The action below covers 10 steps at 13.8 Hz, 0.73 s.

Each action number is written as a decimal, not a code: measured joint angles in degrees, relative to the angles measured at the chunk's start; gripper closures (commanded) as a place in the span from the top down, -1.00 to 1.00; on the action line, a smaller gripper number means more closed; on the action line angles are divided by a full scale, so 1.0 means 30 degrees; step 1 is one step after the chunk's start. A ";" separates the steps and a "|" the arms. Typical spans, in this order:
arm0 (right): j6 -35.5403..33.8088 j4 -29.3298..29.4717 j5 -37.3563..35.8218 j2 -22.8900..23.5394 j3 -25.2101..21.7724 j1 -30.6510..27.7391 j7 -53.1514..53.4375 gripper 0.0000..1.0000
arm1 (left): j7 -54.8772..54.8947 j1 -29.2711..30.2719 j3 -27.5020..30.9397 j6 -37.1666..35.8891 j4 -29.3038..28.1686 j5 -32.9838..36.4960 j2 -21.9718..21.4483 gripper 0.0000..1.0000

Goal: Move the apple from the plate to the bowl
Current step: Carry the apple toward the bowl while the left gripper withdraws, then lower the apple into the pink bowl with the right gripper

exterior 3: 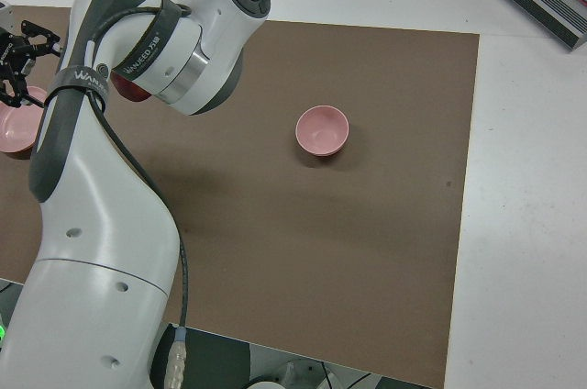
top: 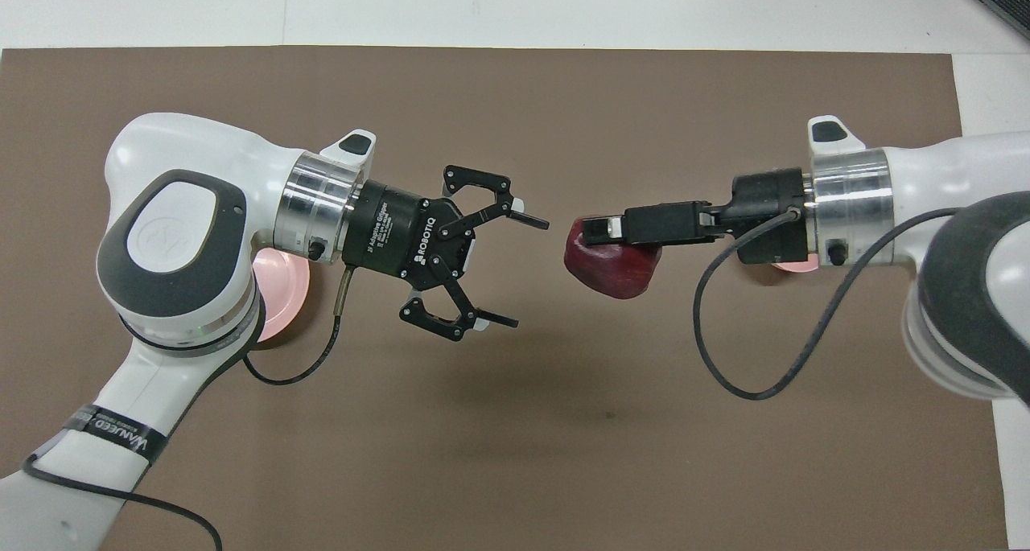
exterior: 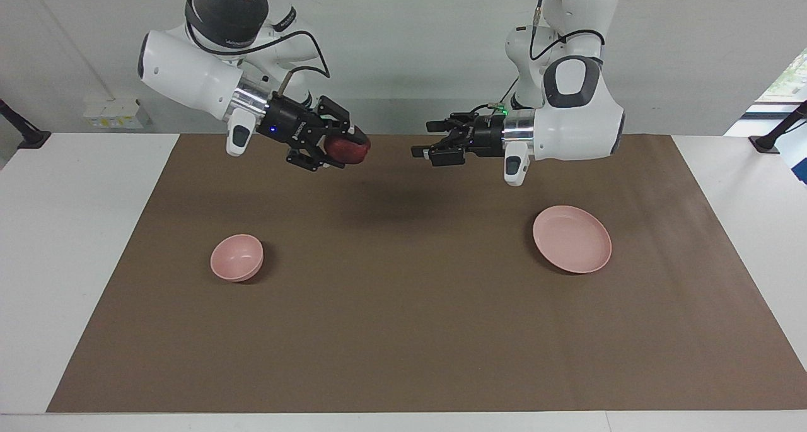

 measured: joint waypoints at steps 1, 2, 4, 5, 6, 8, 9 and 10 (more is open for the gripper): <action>-0.0077 0.0071 -0.1071 0.0003 -0.0014 -0.0352 0.0000 -1.00 | 0.0000 0.0001 0.0006 0.0003 0.0080 0.0439 -0.0001 1.00; -0.0085 0.0172 -0.2238 0.0003 -0.0018 -0.0594 0.0000 -1.00 | 0.0091 0.0000 0.0008 0.0038 0.0148 0.1075 -0.0002 1.00; -0.0090 0.0387 -0.4856 0.0001 -0.0035 -0.0795 0.0000 -1.00 | 0.0737 0.0000 -0.0007 0.0257 0.0339 0.3247 -0.0008 1.00; -0.0094 0.0438 -0.6200 0.0004 -0.0048 -0.0849 0.0000 -1.00 | 0.0957 0.0000 -0.0010 0.0342 0.0462 0.4198 -0.0015 1.00; -0.0109 0.0456 -0.7519 0.0006 -0.0052 -0.0940 -0.0002 -1.00 | 0.1130 -0.0003 -0.0012 0.0379 0.0544 0.5065 -0.0027 1.00; -0.0285 0.0471 -0.9684 0.0010 -0.0066 -0.1237 -0.0118 -1.00 | 0.1654 -0.0042 -0.0066 0.0426 0.0625 0.7087 -0.0034 1.00; -0.0337 0.0475 -1.0914 0.0010 -0.0082 -0.1360 -0.0218 -1.00 | 0.2057 -0.0062 -0.0146 0.0580 0.0638 0.8651 -0.0036 1.00; -0.0336 0.0479 -1.2076 0.0014 -0.0092 -0.1392 -0.0249 -1.00 | 0.2346 -0.0084 -0.0233 0.0813 0.0640 0.9978 -0.0037 1.00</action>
